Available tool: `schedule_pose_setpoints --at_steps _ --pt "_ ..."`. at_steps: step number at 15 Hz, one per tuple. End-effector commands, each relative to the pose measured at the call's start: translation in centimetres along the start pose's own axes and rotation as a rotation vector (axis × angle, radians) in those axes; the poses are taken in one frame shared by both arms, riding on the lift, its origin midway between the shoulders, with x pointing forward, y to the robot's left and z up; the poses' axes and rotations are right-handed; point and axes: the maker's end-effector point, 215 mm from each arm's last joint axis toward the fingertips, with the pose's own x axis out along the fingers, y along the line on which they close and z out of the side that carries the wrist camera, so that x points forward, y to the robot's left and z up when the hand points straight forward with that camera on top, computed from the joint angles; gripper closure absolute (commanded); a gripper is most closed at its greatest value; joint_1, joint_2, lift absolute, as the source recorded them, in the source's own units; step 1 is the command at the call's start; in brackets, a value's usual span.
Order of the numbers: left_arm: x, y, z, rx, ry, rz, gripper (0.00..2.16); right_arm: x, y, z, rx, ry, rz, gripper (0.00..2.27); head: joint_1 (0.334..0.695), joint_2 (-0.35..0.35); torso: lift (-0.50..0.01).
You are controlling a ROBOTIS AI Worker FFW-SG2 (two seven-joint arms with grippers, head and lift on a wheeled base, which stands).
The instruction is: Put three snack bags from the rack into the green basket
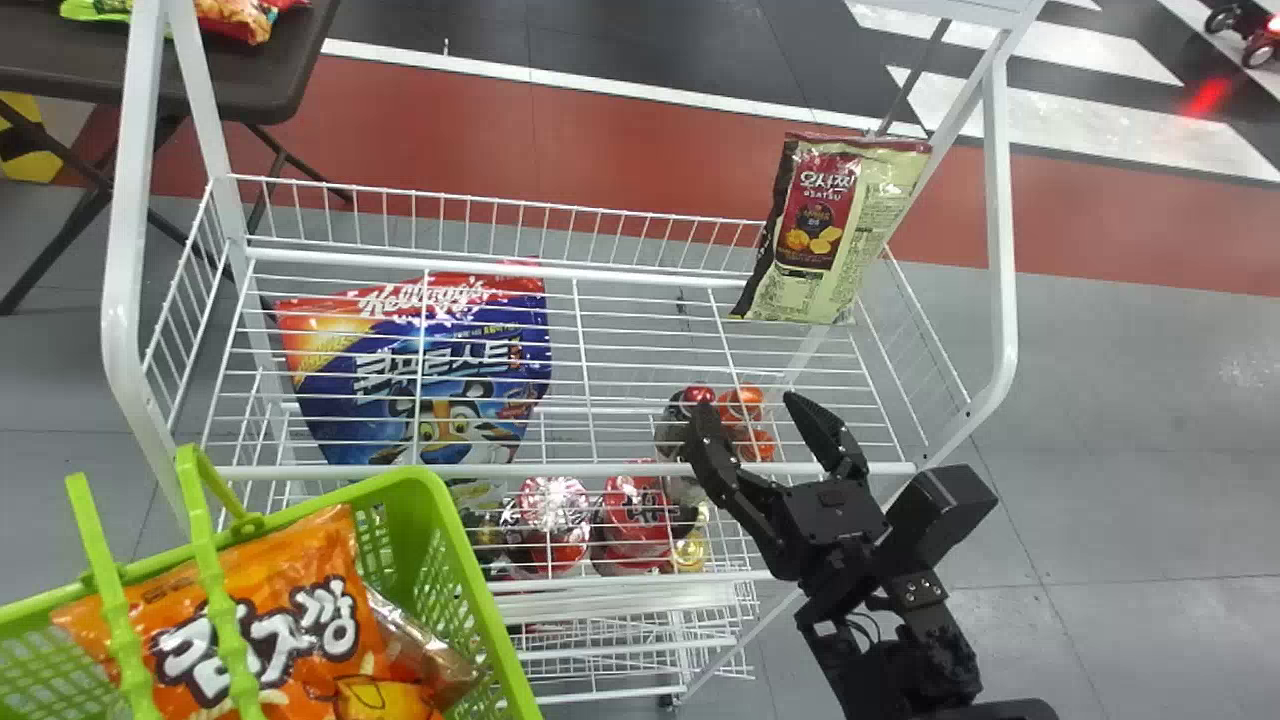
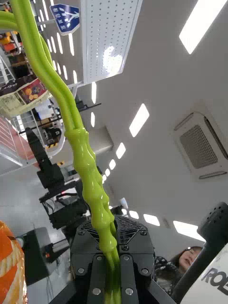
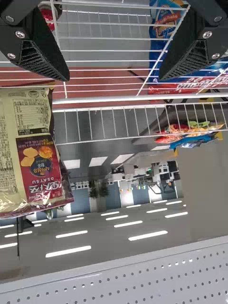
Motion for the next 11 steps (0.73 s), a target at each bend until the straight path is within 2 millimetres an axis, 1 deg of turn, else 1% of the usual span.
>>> schedule_pose_setpoints --at_steps 1,3,11 --pt "0.14 -0.1 -0.08 -0.001 0.0 -0.004 2.15 -0.1 -0.13 -0.05 -0.003 0.002 -0.001 0.12 0.695 -0.285 0.0" --pt "0.15 -0.13 -0.06 0.001 0.001 -0.004 2.15 -0.19 0.01 0.3 -0.004 -0.005 0.002 0.12 0.695 -0.288 0.0" --pt "0.28 -0.1 -0.19 -0.005 0.003 -0.006 2.15 -0.29 0.07 -0.33 0.0 0.014 0.001 0.13 0.695 -0.291 0.0"
